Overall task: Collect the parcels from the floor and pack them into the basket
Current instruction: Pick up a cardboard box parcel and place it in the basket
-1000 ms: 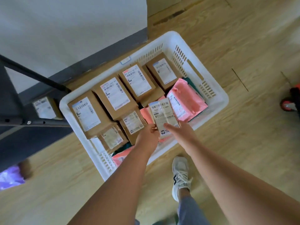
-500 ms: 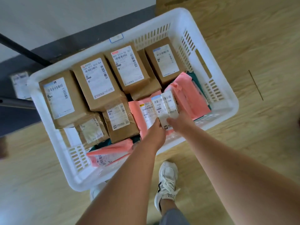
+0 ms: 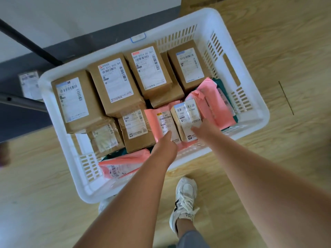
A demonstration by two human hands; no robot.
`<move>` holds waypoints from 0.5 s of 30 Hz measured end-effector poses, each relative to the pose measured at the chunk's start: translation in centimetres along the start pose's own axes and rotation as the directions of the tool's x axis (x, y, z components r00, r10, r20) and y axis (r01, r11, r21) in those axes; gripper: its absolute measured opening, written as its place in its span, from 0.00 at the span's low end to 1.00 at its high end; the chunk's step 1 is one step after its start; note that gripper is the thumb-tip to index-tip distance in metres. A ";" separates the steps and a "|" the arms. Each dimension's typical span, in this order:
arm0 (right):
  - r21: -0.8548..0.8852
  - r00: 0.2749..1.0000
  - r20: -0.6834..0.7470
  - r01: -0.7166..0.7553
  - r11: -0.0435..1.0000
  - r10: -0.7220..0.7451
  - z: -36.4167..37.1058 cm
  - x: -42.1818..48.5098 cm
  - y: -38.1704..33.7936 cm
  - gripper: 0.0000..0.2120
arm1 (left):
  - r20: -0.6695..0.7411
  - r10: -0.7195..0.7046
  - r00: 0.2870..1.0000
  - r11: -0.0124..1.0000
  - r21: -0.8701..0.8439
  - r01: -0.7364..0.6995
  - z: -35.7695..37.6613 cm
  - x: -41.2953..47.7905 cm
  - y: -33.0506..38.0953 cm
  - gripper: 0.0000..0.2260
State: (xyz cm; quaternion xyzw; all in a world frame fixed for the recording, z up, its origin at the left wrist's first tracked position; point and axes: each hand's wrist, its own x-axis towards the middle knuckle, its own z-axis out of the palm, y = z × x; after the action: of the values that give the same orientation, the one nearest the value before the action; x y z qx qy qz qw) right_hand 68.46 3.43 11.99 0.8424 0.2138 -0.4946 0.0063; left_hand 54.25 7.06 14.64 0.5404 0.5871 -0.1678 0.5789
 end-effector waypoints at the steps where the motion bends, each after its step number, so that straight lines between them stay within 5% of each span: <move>1: 0.036 1.000 -0.021 0.012 0.999 -0.011 -0.1 -0.5 0.4 0.24 | -0.014 -0.006 1.000 0.999 0.043 0.006 -0.3 -0.6 0.0 0.25; 8: 0.012 0.976 -0.194 0.099 0.995 -0.095 -1.2 -4.7 0.3 0.35 | -0.026 0.050 0.998 0.997 0.067 -0.048 -2.7 -4.6 0.5 0.26; 15: -0.140 0.974 -0.167 0.131 0.981 -0.154 0.5 -12.2 -4.4 0.27 | -0.134 0.074 0.988 0.995 0.080 -0.063 -8.3 -9.9 -1.9 0.27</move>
State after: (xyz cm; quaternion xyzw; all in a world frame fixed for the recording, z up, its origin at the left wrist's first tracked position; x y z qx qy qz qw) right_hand 61.33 2.99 22.77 0.8632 0.3048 -0.4023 0.0058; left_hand 45.99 8.85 24.59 0.5919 0.5996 -0.1325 0.5220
